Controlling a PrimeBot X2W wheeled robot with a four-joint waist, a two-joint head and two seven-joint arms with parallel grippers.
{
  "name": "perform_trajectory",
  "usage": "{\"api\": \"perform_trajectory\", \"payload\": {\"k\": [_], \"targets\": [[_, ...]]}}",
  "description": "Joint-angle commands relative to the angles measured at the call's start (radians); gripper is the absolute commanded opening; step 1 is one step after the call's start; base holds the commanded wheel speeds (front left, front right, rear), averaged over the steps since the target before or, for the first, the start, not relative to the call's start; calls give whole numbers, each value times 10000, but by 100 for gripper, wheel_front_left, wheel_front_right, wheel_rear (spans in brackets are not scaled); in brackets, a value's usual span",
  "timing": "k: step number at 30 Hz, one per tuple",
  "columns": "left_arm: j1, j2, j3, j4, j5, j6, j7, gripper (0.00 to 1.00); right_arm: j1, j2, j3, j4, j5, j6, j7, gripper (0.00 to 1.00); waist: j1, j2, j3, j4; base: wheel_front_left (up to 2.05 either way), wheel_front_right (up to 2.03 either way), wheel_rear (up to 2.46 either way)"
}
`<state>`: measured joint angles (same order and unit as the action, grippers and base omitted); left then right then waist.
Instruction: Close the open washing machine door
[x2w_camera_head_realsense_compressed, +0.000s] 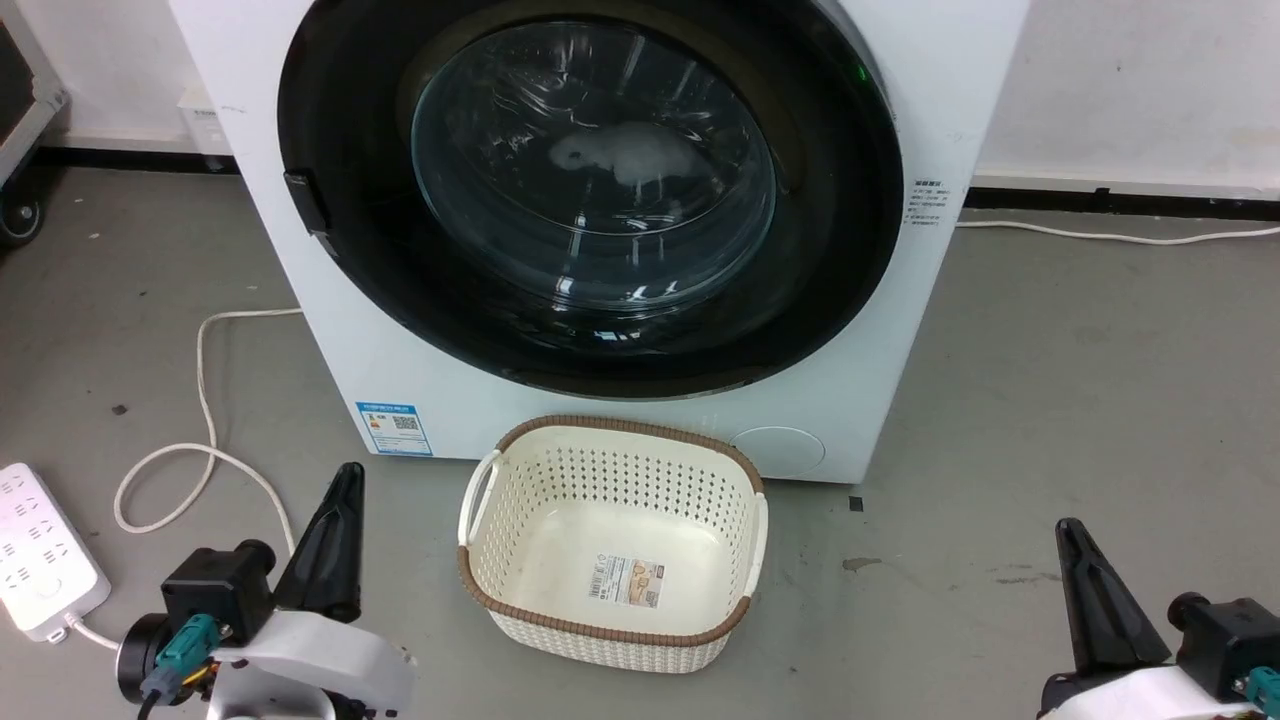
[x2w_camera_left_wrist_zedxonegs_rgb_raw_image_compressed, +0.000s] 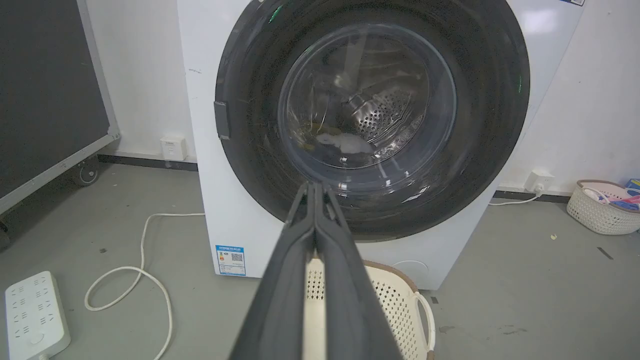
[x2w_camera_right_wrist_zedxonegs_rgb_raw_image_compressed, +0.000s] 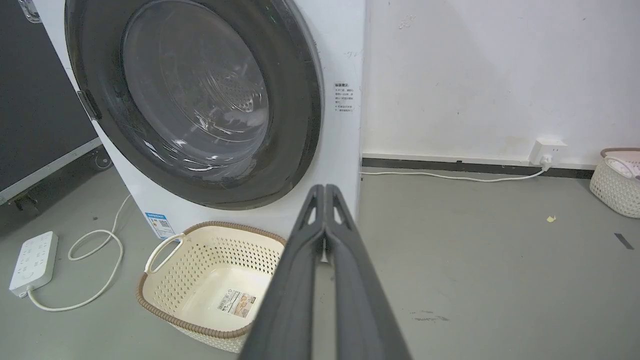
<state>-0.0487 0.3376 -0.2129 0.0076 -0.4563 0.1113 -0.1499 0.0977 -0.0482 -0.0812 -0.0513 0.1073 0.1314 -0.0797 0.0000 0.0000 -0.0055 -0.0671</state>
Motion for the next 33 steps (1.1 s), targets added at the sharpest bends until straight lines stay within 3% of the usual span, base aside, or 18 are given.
{"api": "perform_trajectory", "payload": {"k": [1, 33], "targets": [[122, -110, 81, -18, 193, -53, 55, 0, -168, -5, 42, 30, -77, -2, 61, 0, 0, 0, 1, 12, 0, 0, 0], [254, -1113, 824, -39, 1780, -438, 579, 0, -462, -10, 322, 205, -439, -4, 328, 0, 0, 0, 21, 251, 0, 0, 0]]}}
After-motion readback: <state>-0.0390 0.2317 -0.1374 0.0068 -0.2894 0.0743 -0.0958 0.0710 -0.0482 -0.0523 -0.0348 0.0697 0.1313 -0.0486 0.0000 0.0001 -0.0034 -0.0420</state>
